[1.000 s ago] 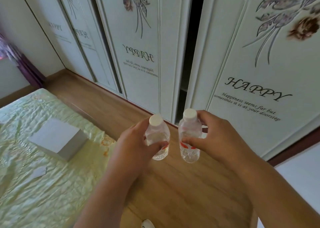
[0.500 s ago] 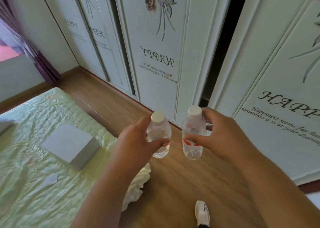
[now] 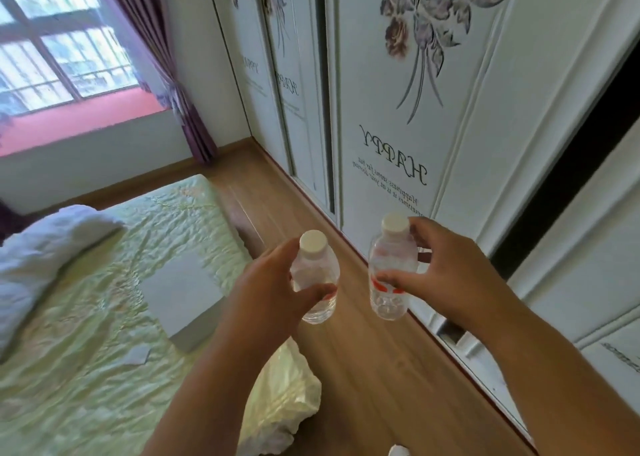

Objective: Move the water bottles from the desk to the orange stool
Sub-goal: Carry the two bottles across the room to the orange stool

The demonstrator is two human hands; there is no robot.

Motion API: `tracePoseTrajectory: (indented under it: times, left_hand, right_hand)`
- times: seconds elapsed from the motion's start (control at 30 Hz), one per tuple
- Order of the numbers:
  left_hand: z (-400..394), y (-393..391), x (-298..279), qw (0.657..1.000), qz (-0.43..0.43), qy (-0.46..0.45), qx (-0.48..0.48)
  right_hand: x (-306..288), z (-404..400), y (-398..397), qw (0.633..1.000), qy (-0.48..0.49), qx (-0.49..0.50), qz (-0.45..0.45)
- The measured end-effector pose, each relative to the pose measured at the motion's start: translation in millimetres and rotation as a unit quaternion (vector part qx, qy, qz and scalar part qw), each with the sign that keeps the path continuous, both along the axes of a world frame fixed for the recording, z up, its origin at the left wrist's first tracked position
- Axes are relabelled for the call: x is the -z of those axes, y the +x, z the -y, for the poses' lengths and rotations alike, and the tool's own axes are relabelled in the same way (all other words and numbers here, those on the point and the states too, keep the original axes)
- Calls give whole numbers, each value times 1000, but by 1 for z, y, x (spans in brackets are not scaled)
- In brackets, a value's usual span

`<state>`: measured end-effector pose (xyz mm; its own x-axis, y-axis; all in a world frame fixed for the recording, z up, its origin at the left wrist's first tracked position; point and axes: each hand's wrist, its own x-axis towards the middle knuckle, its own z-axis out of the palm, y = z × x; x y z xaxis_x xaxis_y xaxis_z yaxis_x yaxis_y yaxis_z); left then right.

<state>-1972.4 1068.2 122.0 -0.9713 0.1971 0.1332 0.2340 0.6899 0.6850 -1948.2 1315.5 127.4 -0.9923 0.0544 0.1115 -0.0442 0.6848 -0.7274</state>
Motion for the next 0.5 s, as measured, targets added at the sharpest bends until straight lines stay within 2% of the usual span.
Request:
tracePoseTrajectory:
  times: [0.2,0.5]
  left_hand:
    - [-38,-30,-4,997,-5,47,-68]
    - [-54,-82,10,995,18,31,-95]
  right_hand:
    - [-1,-37,-66,997,17,-71,-7]
    - [15,-52,-132,993,19,-118,16]
